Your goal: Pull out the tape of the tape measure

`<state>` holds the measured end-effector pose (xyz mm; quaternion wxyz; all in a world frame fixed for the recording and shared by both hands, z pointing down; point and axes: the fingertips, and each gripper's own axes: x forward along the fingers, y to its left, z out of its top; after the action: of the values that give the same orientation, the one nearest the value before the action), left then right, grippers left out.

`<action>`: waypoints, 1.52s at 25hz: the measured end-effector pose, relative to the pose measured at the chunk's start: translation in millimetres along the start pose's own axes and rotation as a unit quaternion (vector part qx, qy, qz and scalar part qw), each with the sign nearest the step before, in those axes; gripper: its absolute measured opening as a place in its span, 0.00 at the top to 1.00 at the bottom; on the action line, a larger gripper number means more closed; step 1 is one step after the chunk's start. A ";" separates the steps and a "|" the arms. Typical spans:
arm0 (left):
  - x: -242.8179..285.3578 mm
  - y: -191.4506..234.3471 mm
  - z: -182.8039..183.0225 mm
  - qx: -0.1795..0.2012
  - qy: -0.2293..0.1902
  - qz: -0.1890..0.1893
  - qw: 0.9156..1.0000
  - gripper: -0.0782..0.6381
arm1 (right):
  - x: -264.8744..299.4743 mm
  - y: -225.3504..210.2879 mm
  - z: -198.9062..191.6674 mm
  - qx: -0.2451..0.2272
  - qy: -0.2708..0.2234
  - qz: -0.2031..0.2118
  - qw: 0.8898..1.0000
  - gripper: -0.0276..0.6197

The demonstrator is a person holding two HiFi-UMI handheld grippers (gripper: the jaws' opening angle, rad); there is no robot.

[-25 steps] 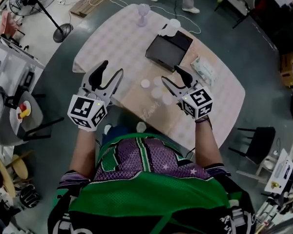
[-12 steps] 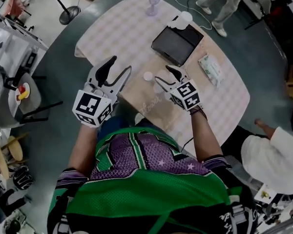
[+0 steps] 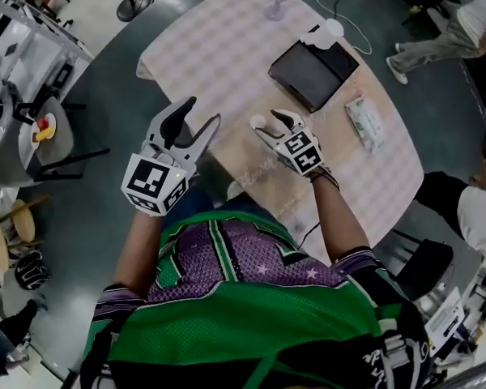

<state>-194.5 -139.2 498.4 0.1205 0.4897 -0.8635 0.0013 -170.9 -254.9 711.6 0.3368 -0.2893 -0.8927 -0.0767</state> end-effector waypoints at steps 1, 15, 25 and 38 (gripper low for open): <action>-3.3 2.1 -0.9 -0.005 0.000 0.005 1.000 0.57 | 5.9 0.3 -3.5 0.004 0.001 0.000 1.000 0.57; -28.8 20.2 -21.7 -0.023 0.016 0.044 0.999 0.57 | 59.1 -10.4 -45.0 0.021 0.041 -0.021 0.999 0.59; -33.3 23.5 -23.6 -0.025 0.017 0.052 0.998 0.57 | 75.8 -8.9 -68.7 0.028 0.076 -0.026 0.996 0.59; -46.9 30.0 -8.6 -0.022 0.018 0.030 0.999 0.57 | 74.9 -16.3 -67.2 0.058 0.108 -0.056 0.991 0.62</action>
<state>-195.0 -82.9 500.3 0.1460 0.4608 -0.8754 -0.0051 -188.1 -255.8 812.2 0.4430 -0.2092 -0.8686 -0.0744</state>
